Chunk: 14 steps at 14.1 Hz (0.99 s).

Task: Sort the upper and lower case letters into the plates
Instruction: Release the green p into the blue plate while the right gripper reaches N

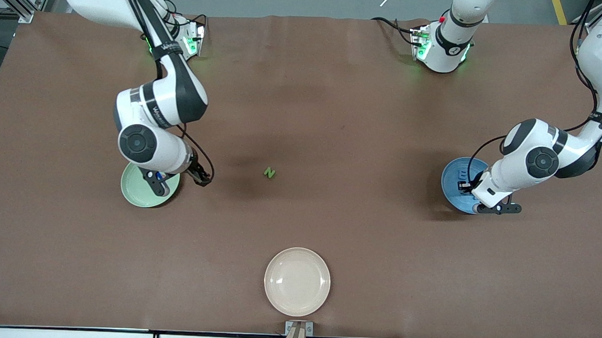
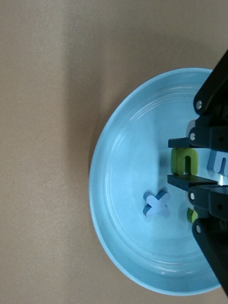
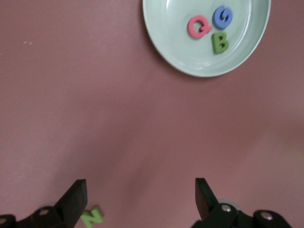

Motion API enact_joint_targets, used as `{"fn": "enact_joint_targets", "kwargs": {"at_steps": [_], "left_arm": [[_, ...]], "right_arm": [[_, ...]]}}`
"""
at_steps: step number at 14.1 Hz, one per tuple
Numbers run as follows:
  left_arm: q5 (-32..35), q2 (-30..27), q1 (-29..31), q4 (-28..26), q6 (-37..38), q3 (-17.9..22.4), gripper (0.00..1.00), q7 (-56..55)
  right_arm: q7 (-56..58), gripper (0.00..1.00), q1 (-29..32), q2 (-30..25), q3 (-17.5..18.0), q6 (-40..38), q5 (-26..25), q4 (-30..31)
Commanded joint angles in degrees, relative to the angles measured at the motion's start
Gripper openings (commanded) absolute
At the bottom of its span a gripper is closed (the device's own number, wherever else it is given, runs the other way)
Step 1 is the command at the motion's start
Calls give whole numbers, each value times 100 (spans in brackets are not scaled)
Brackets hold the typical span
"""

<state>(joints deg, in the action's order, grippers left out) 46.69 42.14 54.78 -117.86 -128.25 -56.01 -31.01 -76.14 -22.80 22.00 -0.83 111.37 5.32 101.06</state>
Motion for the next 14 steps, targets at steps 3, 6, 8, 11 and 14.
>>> {"fn": "enact_joint_targets", "kwargs": {"at_steps": [3, 6, 8, 11, 14], "left_arm": [[77, -74, -47, 96, -43, 2, 98, 34], [42, -83, -47, 114, -42, -33, 99, 25], [33, -92, -38, 210, 1, -112, 99, 8], [24, -127, -38, 272, 10, -112, 99, -19], [24, -118, -3, 360, 28, -103, 99, 7]], "right_arm": [[-1286, 100, -663, 514, -49, 936, 100, -87], [-1894, 100, -1032, 945, -49, 1544, 83, -200], [-2001, 100, -1287, 1217, -49, 1668, 48, -384], [-1381, 100, -1577, 1447, -49, 1843, -476, -588], [-595, 100, -1666, 1570, -49, 2282, -849, -570]]}}
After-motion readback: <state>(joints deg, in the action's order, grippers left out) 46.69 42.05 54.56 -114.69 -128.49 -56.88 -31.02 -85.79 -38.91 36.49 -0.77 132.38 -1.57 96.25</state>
